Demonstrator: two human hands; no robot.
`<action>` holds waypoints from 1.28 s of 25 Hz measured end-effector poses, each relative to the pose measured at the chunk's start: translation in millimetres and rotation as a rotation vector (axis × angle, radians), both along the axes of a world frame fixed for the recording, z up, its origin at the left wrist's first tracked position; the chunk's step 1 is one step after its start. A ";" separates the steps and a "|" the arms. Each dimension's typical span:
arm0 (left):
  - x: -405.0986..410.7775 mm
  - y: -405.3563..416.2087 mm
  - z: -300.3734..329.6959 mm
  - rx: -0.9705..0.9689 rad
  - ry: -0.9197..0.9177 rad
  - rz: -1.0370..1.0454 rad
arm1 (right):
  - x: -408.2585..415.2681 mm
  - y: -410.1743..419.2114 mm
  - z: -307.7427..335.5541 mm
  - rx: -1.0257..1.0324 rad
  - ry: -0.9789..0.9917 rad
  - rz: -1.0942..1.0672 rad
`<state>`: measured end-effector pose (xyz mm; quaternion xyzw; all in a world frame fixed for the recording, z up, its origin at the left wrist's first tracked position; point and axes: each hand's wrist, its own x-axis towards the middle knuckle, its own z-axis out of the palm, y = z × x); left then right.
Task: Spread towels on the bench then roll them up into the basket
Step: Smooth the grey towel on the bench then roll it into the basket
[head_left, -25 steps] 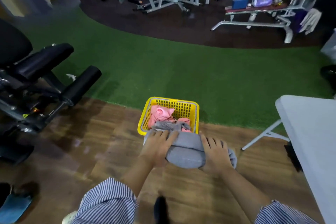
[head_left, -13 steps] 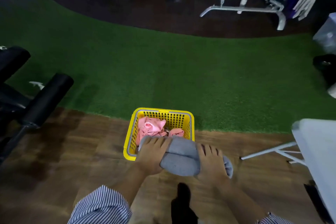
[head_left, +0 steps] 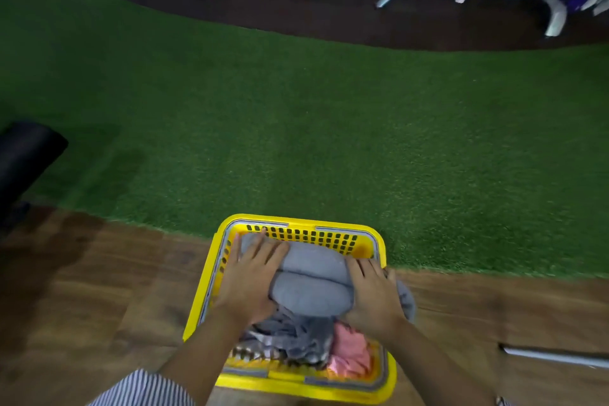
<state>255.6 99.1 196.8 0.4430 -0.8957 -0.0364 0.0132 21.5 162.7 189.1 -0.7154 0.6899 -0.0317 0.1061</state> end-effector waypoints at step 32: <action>72.9 -75.2 -318.2 -0.124 0.005 0.152 | -7.7 -128.1 -340.0 0.096 0.188 -0.111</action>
